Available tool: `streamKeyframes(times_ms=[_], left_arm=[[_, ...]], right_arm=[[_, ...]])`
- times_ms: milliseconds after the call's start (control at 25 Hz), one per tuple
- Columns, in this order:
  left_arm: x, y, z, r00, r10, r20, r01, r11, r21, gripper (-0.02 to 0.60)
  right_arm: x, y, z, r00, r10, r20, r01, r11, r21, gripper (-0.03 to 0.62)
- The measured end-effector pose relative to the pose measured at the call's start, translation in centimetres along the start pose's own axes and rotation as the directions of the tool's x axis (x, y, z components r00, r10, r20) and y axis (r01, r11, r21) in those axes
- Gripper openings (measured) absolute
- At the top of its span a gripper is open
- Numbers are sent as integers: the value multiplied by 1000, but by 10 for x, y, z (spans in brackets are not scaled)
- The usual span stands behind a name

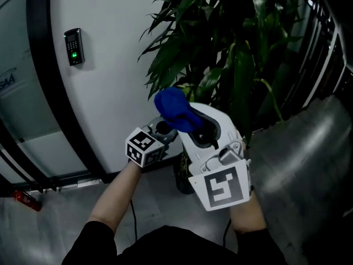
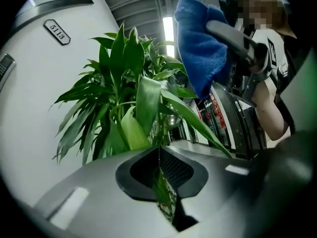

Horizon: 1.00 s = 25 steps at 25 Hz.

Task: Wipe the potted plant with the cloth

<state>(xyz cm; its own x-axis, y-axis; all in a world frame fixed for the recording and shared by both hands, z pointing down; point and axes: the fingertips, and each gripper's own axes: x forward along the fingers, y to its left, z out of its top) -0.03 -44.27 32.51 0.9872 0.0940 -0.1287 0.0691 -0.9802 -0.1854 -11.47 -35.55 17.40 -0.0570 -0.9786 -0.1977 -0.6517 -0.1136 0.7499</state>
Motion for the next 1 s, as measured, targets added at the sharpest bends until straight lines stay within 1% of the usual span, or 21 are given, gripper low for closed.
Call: streamKeyframes(times_ms=[80, 160, 240, 400, 520, 680, 800, 1000], left_arm=[[7, -2, 5, 1000, -17, 5, 17, 1000, 2, 20], [12, -6, 10, 1000, -26, 12, 26, 1000, -5, 20], [17, -14, 14, 999, -47, 18, 47, 999, -14, 20], [18, -31, 25, 996, -76, 54, 76, 997, -4, 20], [17, -37, 33, 992, -91, 89, 91, 996, 11, 20], [18, -44, 35, 989, -92, 117, 96, 995, -30, 20], [18, -52, 31, 983, -111, 143, 119, 992, -50, 20], [15, -43, 27, 983, -82, 164, 100, 990, -102, 20]], right_arm=[[-4, -18, -20, 993, -62, -98, 59, 998, -28, 95], [-4, -28, -39, 974, -105, -199, 85, 991, -107, 95], [-3, -30, -56, 957, -126, -263, 83, 982, -169, 95], [0, -18, -84, 935, -111, -338, 38, 976, -216, 95], [0, -5, -101, 929, -81, -362, 0, 976, -219, 95], [-3, 9, -114, 930, -32, -366, -40, 982, -187, 95], [-5, 17, -116, 933, 14, -361, -66, 989, -133, 95], [-17, 26, -116, 936, 57, -347, -82, 995, -57, 95]])
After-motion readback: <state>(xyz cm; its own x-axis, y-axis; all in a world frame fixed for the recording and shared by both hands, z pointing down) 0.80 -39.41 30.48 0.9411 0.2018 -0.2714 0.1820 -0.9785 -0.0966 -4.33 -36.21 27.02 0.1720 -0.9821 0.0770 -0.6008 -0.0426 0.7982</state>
